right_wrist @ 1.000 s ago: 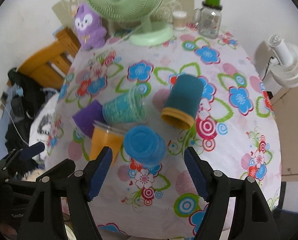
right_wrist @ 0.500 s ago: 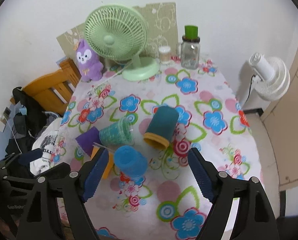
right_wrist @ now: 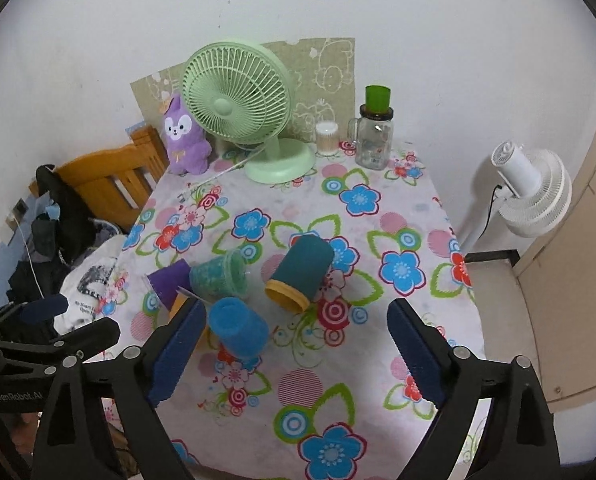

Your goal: Flip cup upside down

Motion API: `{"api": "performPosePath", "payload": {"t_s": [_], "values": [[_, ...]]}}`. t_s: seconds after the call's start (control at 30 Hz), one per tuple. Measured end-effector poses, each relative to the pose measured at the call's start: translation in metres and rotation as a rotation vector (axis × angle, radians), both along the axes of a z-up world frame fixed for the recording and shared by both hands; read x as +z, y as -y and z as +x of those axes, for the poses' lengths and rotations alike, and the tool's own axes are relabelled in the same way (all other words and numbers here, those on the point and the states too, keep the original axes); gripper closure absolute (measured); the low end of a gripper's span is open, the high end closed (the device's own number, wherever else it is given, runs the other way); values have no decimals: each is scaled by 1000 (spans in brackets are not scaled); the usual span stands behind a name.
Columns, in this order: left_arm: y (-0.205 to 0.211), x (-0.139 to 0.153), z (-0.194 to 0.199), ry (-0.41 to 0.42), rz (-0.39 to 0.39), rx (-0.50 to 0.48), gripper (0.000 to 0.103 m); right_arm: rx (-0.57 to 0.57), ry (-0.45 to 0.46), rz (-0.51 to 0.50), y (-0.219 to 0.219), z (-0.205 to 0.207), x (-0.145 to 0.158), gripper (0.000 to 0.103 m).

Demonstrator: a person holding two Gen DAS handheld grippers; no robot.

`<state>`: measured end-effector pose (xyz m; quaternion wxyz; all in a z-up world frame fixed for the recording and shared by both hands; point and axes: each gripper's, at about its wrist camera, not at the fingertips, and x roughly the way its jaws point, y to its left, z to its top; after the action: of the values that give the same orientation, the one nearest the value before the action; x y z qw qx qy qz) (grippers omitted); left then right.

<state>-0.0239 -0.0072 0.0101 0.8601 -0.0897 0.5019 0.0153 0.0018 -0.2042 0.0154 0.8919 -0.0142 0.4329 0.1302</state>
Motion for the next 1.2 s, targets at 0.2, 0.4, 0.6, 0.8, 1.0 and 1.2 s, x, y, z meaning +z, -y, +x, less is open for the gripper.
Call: {"api": "performPosePath", "payload": {"t_s": [0.2,0.4,0.6,0.8,1.0,1.2], "values": [[3,8,-11,23,-13,39,0,-17,30,5,8,-9,9,6],[8,12,-19,36,4,46,0,-21,48,-21,9,-16,11,6],[18,14,-21,37,19,13,0,-30,52,-7,11,-21,11,6],[22,19,-20,52,39,-4,0,-38,68,-16,11,-23,14,6],[21,22,-18,64,53,-1,0,-37,75,-18,9,-24,16,6],[20,22,-17,63,52,-2,0,-30,71,-26,5,-23,15,6]]}}
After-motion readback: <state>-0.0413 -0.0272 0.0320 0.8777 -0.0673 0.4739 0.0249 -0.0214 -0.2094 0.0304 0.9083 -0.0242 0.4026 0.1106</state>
